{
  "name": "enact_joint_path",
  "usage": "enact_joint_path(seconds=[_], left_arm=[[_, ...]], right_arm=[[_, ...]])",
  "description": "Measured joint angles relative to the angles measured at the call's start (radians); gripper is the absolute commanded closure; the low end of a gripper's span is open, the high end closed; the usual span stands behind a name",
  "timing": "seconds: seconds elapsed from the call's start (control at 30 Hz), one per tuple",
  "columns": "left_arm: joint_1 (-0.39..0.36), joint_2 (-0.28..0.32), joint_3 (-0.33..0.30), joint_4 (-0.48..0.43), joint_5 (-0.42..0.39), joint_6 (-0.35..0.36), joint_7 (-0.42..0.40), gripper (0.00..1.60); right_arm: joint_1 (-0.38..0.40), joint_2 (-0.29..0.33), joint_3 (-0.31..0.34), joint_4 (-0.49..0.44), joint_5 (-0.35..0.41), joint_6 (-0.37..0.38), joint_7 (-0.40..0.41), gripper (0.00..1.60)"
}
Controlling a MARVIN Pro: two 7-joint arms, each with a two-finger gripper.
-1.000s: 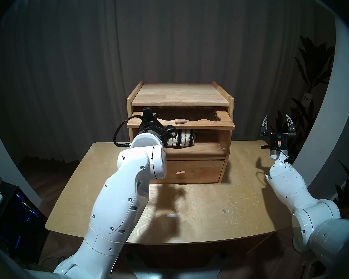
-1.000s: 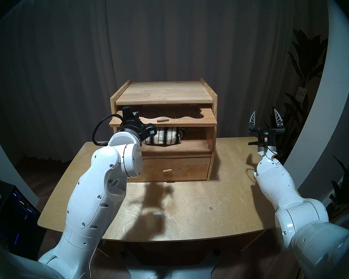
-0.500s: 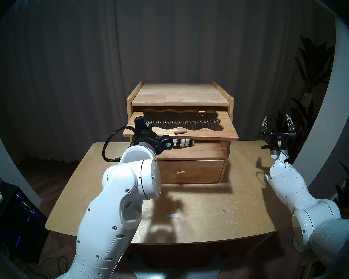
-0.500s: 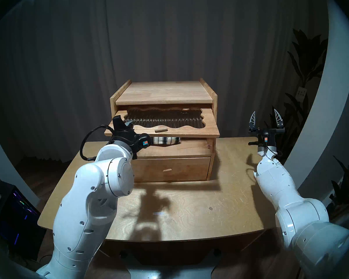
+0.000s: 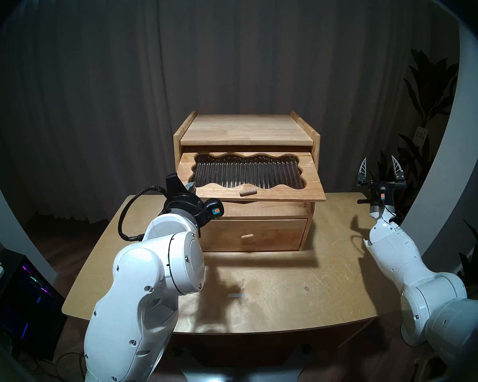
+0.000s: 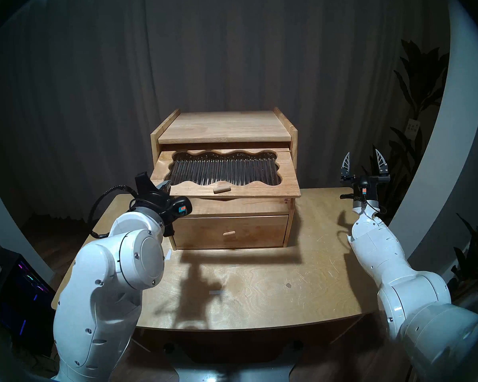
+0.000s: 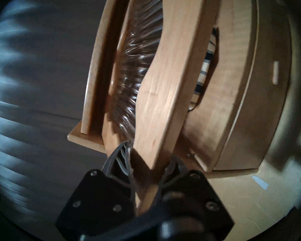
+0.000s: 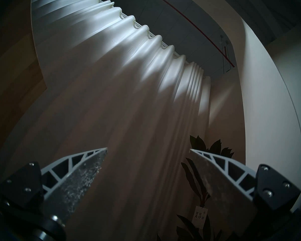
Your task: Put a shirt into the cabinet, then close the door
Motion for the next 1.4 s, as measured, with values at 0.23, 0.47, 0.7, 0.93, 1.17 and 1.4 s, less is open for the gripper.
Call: enact_joint_path(seconds=[0.23, 0.47, 0.7, 0.93, 1.17, 1.4], left_arm=[[0.074, -0.003, -0.100, -0.023, 0.002, 0.085, -0.125, 1.60], [0.065, -0.044, -0.180, -0.026, -0.079, 0.137, -0.116, 1.60], [0.000, -0.121, -0.231, -0.029, -0.203, 0.224, -0.075, 1.60], [-0.070, -0.196, -0.335, -0.030, -0.302, 0.292, 0.004, 1.60], [-0.136, -0.230, -0.431, 0.036, -0.386, 0.322, 0.044, 0.00], [-0.194, -0.258, -0.480, 0.167, -0.445, 0.317, 0.079, 0.00]], right_arm=[[0.000, 0.002, -0.006, -0.001, 0.004, 0.000, -0.004, 0.00], [0.000, 0.004, -0.013, -0.001, 0.007, 0.000, -0.006, 0.00], [0.000, 0.005, -0.017, -0.001, 0.011, 0.000, -0.010, 0.00], [0.000, 0.006, -0.021, 0.000, 0.015, 0.000, -0.013, 0.00], [0.000, 0.006, -0.025, 0.000, 0.019, 0.000, -0.015, 0.00], [0.000, 0.007, -0.029, 0.001, 0.023, 0.000, -0.018, 0.00]])
